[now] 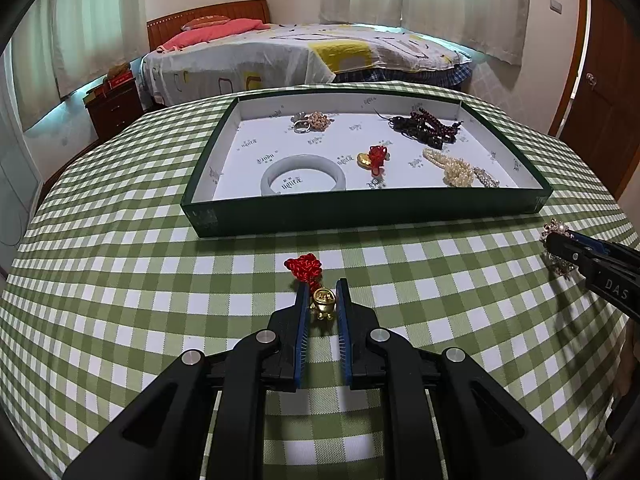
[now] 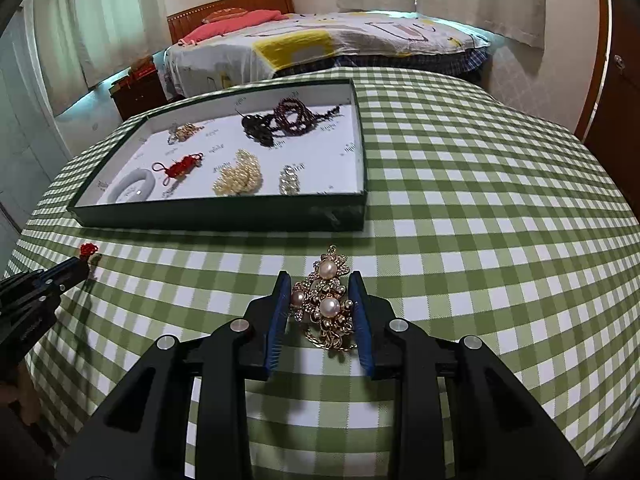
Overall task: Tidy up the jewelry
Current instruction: 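Grasp the red flower charm with the left tool while the right tool grasps the pearl brooch, then carry the flower charm and pearl brooch into the box and open both tools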
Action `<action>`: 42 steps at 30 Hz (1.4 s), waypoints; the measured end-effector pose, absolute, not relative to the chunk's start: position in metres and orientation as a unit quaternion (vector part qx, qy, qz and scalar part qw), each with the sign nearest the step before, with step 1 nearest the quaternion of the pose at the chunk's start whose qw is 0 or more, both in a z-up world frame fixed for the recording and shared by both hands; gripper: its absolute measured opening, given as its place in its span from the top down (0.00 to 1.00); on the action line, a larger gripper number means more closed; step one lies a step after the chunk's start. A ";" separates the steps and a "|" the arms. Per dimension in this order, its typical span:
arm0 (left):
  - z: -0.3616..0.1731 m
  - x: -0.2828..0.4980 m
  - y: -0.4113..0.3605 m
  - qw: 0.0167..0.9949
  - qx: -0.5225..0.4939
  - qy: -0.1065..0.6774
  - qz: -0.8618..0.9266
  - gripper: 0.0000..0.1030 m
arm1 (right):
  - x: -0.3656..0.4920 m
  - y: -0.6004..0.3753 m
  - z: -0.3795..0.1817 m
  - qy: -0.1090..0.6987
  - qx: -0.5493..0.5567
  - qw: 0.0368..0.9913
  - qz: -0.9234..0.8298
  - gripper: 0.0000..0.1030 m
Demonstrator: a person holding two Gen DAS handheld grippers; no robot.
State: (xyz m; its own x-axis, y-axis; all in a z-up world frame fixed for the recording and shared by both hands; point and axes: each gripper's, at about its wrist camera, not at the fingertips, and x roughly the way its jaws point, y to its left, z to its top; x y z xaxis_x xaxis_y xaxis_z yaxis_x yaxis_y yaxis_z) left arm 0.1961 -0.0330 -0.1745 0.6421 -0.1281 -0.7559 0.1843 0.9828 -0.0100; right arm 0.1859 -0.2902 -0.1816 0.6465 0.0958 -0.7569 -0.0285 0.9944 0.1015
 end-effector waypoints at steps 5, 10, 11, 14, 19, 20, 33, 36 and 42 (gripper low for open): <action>-0.169 0.196 -0.033 0.908 0.032 0.408 -0.086 0.86 | 0.180 -0.288 -0.170 0.408 0.040 0.911 0.041 0.72; -0.162 0.194 -0.034 0.911 0.030 0.402 -0.088 0.86 | 0.176 -0.286 -0.157 0.396 0.039 0.916 0.048 0.72; -0.160 0.193 -0.034 0.911 0.029 0.401 -0.089 0.86 | 0.176 -0.285 -0.155 0.394 0.039 0.917 0.049 0.72; -0.153 0.192 -0.034 0.914 0.027 0.394 -0.091 0.86 | 0.174 -0.283 -0.146 0.384 0.039 0.921 0.053 0.72; -0.136 0.192 -0.034 0.921 0.022 0.377 -0.095 0.86 | 0.171 -0.279 -0.127 0.364 0.038 0.929 0.060 0.72; -0.132 0.193 -0.034 0.923 0.021 0.372 -0.096 0.86 | 0.171 -0.278 -0.122 0.359 0.038 0.931 0.062 0.72; -0.086 0.217 -0.042 0.942 0.011 0.317 -0.108 0.86 | 0.192 -0.269 -0.085 0.314 0.036 0.946 0.079 0.72; -0.081 0.226 -0.045 0.945 0.010 0.309 -0.109 0.86 | 0.204 -0.266 -0.078 0.304 0.034 0.949 0.082 0.72; -0.075 0.254 -0.051 0.950 0.012 0.294 -0.106 0.86 | 0.233 -0.265 -0.076 0.295 0.032 0.951 0.082 0.72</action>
